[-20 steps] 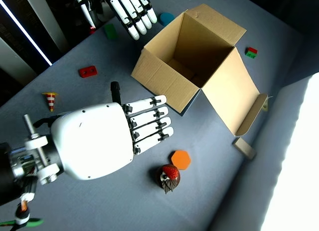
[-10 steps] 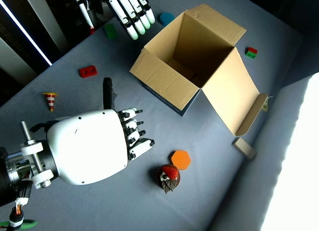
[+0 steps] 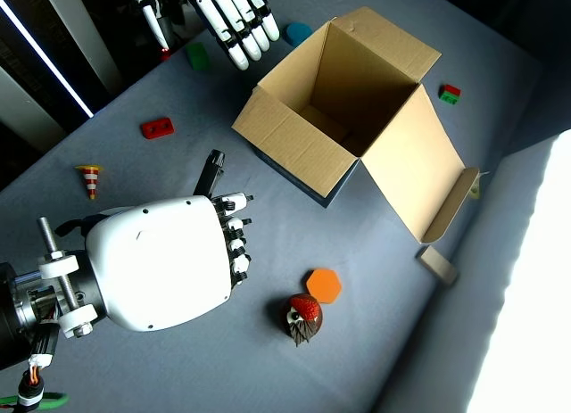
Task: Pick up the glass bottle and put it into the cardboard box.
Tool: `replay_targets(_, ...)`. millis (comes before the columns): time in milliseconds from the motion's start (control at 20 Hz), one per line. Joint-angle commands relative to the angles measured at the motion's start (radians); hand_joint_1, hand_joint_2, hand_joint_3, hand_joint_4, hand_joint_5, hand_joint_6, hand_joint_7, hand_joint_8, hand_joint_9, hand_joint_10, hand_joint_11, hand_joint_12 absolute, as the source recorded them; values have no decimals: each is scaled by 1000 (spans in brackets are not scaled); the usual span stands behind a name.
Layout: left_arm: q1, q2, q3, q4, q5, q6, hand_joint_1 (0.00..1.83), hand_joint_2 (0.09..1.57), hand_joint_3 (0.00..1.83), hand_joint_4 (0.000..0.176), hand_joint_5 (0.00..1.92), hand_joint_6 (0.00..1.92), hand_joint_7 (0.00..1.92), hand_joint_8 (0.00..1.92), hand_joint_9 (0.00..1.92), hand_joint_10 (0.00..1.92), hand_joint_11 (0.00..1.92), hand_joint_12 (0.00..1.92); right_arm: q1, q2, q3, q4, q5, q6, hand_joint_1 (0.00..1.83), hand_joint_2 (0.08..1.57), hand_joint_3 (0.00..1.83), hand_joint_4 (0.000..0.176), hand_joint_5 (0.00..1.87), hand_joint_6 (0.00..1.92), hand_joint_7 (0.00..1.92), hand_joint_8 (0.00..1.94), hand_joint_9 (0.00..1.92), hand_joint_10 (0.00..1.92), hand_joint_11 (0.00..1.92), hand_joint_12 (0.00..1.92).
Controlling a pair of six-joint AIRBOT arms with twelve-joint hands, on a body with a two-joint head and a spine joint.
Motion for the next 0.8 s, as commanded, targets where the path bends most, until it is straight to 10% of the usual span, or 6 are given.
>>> replay_targets(0, -3, 2, 4, 86, -63, -6, 259, 1206, 0, 0, 120, 4, 120, 2, 139, 5, 0, 241, 21, 10, -2, 66, 33, 4, 1383, 1096, 0, 0, 854, 1104, 1052, 813, 1042, 1099, 934, 1334)
replay_targets(750, 11, 2, 8, 86, -64, -37, 241, 1234, 2, 0, 87, 2, 58, 2, 73, 4, 0, 96, 272, 170, -65, -99, 174, -3, 1387, 1077, 0, 0, 910, 1010, 1106, 729, 1055, 1082, 903, 1322)
